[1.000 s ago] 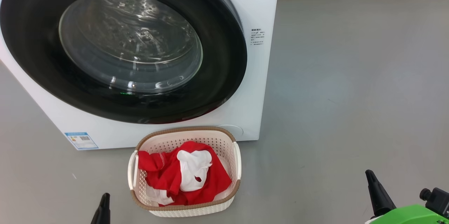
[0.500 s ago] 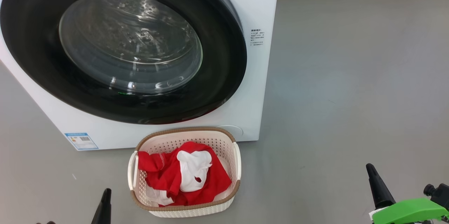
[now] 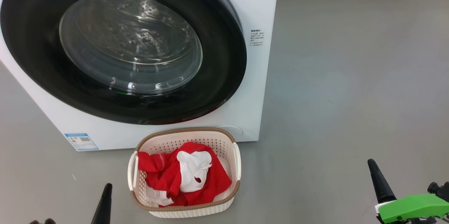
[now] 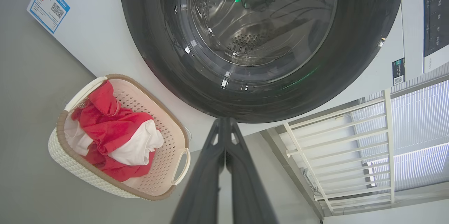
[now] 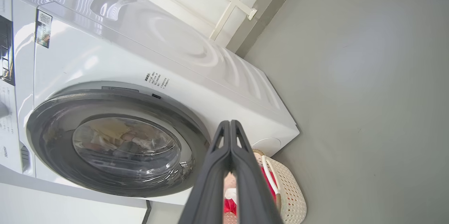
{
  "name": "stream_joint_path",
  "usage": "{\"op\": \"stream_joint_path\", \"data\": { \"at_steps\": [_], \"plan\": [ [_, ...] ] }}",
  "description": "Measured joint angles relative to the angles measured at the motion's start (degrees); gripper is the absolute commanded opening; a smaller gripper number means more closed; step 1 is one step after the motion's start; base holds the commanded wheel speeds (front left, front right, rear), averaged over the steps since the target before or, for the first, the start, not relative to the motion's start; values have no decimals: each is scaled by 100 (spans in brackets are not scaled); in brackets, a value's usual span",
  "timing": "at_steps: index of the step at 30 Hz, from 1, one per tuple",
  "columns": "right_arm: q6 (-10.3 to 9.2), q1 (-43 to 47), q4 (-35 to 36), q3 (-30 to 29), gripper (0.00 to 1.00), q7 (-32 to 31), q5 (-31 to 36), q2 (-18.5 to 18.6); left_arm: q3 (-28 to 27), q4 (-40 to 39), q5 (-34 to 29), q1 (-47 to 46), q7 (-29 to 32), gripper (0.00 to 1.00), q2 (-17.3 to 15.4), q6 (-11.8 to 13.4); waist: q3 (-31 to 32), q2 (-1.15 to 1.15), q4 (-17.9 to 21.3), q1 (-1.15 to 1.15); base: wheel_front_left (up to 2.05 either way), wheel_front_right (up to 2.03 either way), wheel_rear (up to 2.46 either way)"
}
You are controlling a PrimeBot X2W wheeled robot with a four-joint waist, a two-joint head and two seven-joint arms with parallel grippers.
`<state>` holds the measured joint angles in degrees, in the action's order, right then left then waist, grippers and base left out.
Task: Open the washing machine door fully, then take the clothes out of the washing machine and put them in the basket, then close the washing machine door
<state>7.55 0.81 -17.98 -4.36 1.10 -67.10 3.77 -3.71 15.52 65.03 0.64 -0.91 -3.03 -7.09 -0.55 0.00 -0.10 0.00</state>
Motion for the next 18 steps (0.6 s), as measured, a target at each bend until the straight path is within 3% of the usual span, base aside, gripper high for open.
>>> {"op": "stream_joint_path", "data": {
  "at_steps": [18],
  "plan": [
    [-1,-138,86,-112,0,-307,-1021,-53,-32,-3,1123,-218,293,0,25,0,16,0,5,0,0,0,0]
  ]
}}
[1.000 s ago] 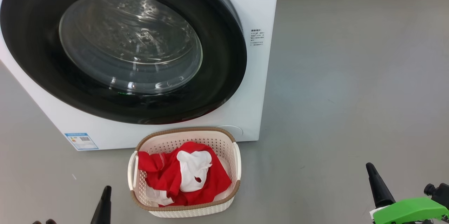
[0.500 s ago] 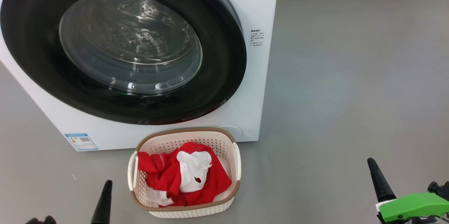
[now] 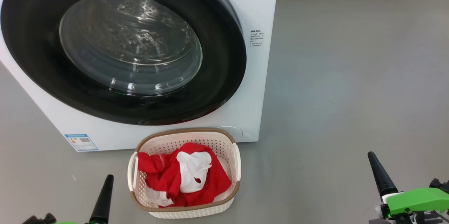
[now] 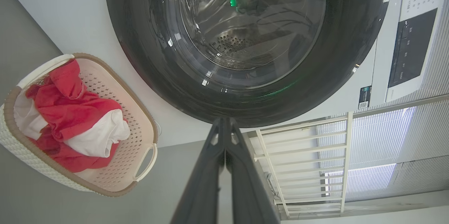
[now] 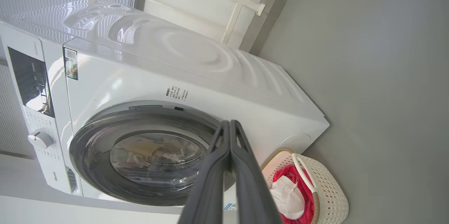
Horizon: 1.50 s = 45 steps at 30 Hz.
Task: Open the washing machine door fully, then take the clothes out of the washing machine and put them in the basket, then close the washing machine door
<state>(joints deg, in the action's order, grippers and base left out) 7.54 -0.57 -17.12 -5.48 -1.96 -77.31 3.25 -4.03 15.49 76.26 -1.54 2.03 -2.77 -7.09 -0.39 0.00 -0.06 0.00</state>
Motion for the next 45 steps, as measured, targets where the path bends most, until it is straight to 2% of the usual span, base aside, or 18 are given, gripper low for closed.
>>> {"op": "stream_joint_path", "data": {
  "at_steps": [25,45],
  "plan": [
    [-8,-258,120,-189,0,-419,-1404,-69,-42,-3,1526,-235,403,0,46,0,21,0,6,0,0,0,0],
    [-9,-317,140,-203,0,-419,-1446,-84,-45,-3,1550,-235,404,0,51,0,22,0,6,0,0,0,0]
  ]
}}
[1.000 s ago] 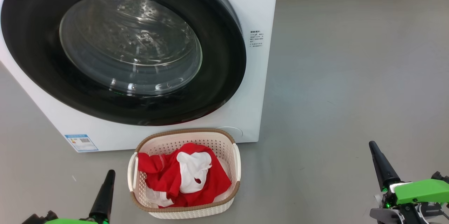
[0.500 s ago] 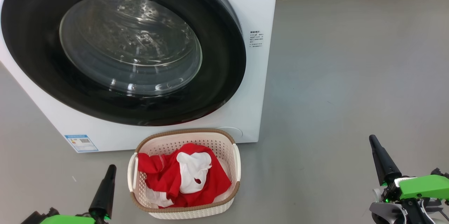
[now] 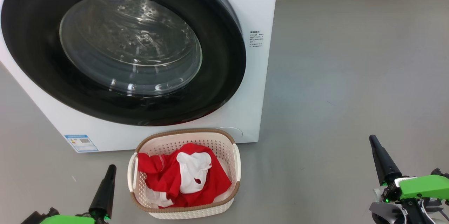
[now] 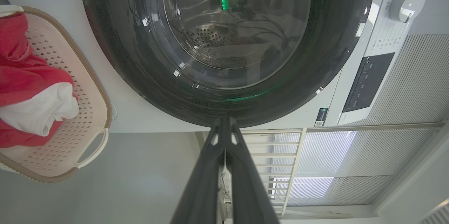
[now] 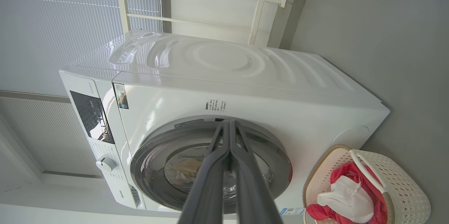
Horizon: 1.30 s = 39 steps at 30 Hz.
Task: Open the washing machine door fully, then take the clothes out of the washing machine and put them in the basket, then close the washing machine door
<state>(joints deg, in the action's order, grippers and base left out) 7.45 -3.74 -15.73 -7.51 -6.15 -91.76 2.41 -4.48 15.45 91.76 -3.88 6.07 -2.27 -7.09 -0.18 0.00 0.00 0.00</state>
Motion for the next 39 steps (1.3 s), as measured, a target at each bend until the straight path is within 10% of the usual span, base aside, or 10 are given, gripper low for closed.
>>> {"op": "stream_joint_path", "data": {
  "at_steps": [39],
  "plan": [
    [0,0,0,-5,0,0,0,0,0,0,0,-1,0,0,0,0,0,0,0,0,0,0,0]
  ]
}}
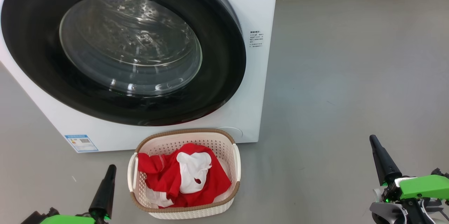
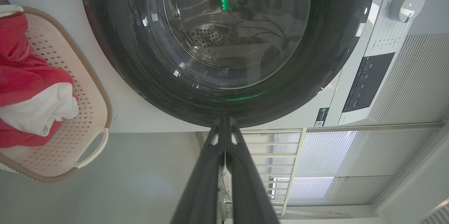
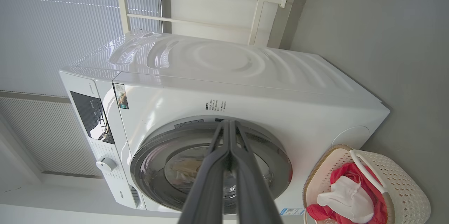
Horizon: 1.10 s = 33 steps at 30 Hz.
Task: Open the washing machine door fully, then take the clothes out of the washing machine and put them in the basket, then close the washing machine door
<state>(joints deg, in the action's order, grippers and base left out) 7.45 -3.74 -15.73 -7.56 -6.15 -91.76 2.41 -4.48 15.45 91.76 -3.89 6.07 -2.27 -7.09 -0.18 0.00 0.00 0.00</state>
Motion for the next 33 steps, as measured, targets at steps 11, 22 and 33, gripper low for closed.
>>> {"op": "stream_joint_path", "data": {
  "at_steps": [11,22,33],
  "plan": [
    [0,0,0,-1,0,0,0,0,0,0,0,0,0,0,0,0,0,0,0,0,0,0,0],
    [0,0,0,-1,0,0,0,0,0,0,0,-1,0,0,0,0,0,0,0,0,0,0,0],
    [0,0,0,-1,0,0,0,0,0,0,0,-1,0,0,0,0,0,0,0,0,0,0,0]
  ]
}}
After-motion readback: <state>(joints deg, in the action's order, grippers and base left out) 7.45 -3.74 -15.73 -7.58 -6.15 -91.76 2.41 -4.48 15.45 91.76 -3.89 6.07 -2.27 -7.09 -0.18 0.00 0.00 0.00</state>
